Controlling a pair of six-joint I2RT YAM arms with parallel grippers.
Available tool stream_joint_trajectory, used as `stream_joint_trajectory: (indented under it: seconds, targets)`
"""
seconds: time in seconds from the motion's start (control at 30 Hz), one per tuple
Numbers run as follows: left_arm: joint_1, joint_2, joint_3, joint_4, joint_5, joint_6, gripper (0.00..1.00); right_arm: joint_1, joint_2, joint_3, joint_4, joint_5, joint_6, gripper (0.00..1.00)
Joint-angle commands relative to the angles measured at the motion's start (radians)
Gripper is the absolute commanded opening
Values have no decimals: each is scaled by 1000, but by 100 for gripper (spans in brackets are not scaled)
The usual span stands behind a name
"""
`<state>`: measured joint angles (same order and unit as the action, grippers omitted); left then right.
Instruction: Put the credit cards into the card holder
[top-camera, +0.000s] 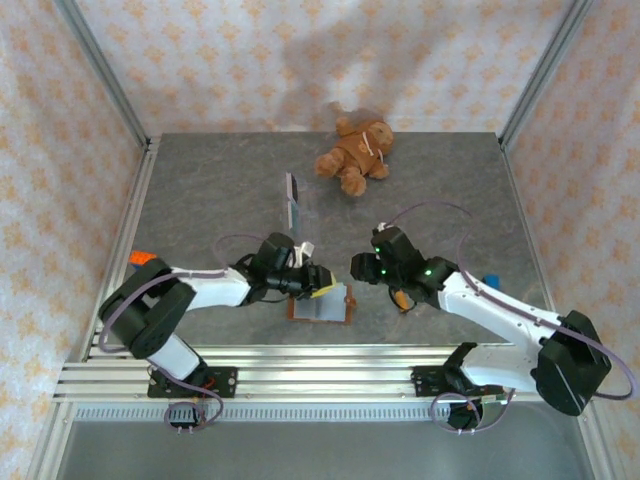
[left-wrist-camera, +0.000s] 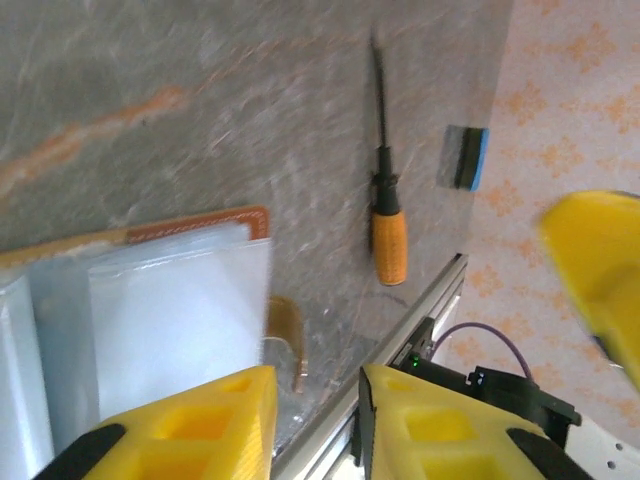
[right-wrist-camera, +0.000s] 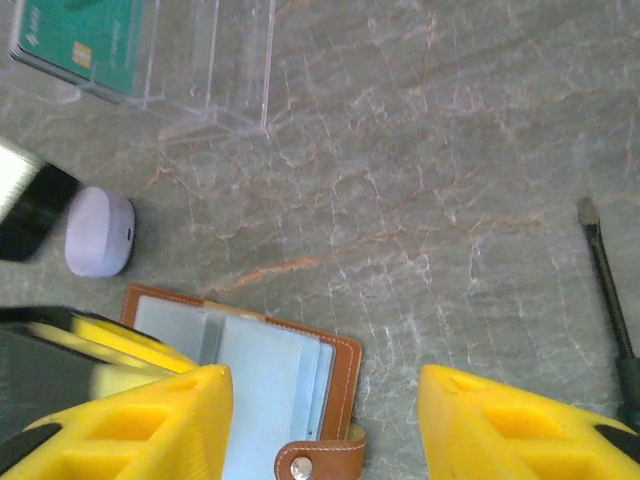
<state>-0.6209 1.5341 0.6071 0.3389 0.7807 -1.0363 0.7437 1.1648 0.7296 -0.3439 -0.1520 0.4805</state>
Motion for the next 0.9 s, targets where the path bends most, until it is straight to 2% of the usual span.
stream_joint_trajectory:
  seconds: [0.0,0.07,0.2,0.37,0.63,0.87]
  targets:
    - [52,-105,44,-267,-58,156,31,55,57,54,-55,55,46,58]
    - [94,-145,31,-342,-56,192,31,108,108,95,-69,116,89,62]
    - [165,-216,-60,-338,-49,187,30,176,220,163,-40,69,139,65]
    - [230,-273,-173,-306,-48,155,30,258,402,293,-72,34,111,70]
    - [300,-338,-236,-333,-46,162,28,279,548,401,-133,1,102,69]
    - [303,-304,-244,-285,-8,157,23,299,640,454,-180,13,103,62]
